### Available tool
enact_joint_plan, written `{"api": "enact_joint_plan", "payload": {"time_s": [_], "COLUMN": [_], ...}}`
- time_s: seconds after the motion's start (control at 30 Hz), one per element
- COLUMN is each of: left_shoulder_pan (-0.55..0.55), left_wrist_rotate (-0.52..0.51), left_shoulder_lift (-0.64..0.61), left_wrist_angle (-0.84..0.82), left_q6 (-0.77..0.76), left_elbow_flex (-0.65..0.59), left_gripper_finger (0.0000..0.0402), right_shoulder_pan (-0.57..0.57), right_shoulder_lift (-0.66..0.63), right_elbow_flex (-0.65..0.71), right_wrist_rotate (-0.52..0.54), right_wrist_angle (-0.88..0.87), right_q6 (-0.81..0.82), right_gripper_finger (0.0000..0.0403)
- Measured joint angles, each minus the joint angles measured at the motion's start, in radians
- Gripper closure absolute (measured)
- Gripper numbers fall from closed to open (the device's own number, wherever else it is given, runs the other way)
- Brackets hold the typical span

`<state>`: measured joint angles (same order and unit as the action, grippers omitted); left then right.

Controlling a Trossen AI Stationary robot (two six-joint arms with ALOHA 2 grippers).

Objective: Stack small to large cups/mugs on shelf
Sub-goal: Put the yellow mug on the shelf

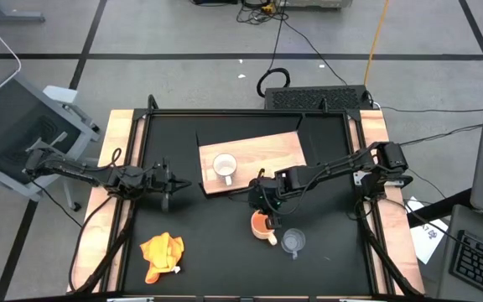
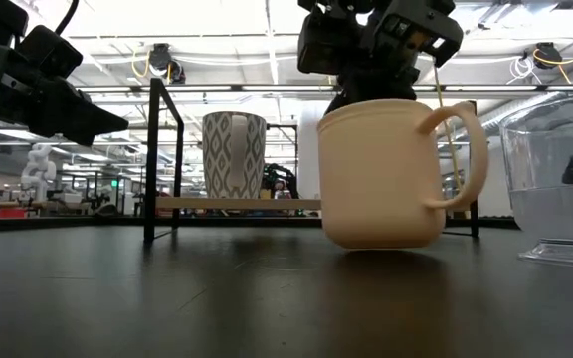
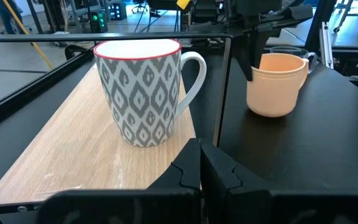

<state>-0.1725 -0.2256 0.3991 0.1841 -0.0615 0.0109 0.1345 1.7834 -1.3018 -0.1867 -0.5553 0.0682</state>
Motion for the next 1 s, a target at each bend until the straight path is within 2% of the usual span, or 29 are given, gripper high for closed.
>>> {"api": "enact_joint_plan", "payload": {"time_s": [0.63, 1.0], "left_shoulder_pan": [0.0, 0.0], "left_wrist_rotate": [0.0, 0.0], "left_shoulder_lift": [0.0, 0.0], "left_wrist_angle": [0.0, -0.001], "left_q6": [0.007, 0.01], "left_elbow_flex": [0.0, 0.0], "left_gripper_finger": [0.0401, 0.0401], "right_shoulder_pan": [-0.058, -0.098], "right_shoulder_lift": [-0.158, -0.181], "right_elbow_flex": [0.0, 0.017], "right_wrist_rotate": [0.002, 0.004], "right_wrist_angle": [-0.009, -0.012], "right_q6": [-0.056, -0.081], "right_gripper_finger": [0.04, 0.0401]}}
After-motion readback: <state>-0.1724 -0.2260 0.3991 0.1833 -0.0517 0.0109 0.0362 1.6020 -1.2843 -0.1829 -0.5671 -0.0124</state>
